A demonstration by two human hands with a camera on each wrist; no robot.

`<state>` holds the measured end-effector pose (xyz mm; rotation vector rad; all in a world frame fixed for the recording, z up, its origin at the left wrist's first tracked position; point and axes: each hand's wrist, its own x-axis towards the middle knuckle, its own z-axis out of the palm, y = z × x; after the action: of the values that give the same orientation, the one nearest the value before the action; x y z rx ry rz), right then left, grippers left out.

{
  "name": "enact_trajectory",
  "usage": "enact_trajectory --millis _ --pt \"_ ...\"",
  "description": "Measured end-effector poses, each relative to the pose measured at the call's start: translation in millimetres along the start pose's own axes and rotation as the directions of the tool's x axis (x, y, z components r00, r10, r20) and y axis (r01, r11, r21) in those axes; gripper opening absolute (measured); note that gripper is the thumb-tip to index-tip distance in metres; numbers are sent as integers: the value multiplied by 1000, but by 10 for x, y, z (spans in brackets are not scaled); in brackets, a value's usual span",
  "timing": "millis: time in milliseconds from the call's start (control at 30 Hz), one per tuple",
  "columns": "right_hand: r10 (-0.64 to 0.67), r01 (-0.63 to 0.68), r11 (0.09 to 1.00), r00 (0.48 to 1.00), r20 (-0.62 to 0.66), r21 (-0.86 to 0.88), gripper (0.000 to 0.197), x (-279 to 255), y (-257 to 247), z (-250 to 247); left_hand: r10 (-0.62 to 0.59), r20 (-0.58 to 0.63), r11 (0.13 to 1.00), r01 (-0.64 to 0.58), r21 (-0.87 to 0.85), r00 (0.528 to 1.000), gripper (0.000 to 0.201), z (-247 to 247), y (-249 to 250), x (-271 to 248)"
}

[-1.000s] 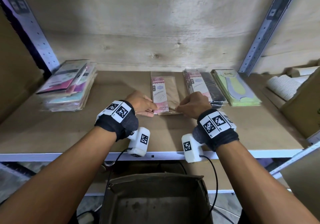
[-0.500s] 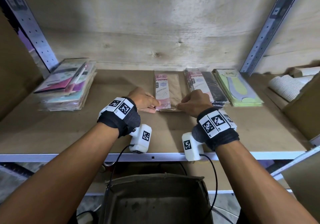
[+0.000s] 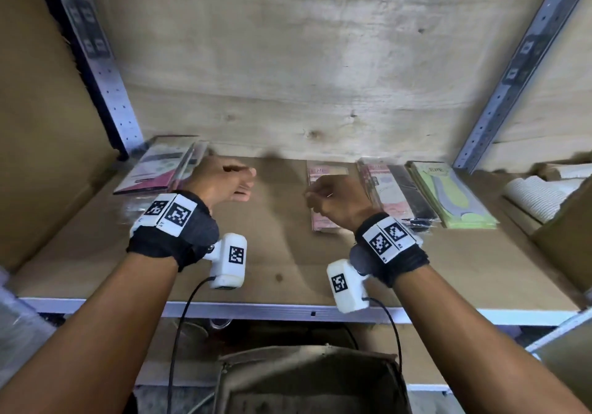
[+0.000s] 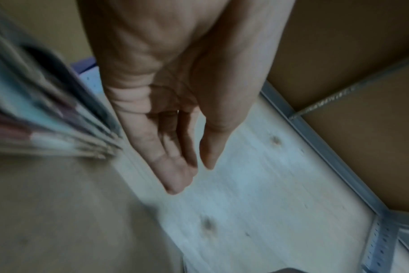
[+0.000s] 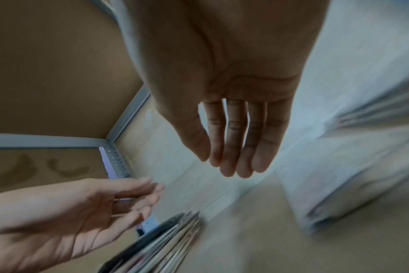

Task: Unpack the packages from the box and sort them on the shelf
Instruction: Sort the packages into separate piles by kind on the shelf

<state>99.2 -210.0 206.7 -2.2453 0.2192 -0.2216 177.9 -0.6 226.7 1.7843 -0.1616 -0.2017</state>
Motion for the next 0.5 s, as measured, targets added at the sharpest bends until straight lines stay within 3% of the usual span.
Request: enact_trajectory --millis 100,300,400,500 --pt "31 -52 982 993 115 182 6 216 -235 331 74 -112 997 -77 -25 991 24 -380 37 25" --pt "90 -166 963 941 326 213 12 662 -815 1074 35 -276 995 -61 -85 960 33 -1015 -26 -14" --pt "126 -191 957 952 279 219 20 848 -1092 1390 5 -307 999 -19 -42 952 34 -1220 -88 -29" --pt "143 -180 972 962 231 149 50 1011 -1319 1630 -44 -317 999 47 2 948 30 -1393 -152 -41"
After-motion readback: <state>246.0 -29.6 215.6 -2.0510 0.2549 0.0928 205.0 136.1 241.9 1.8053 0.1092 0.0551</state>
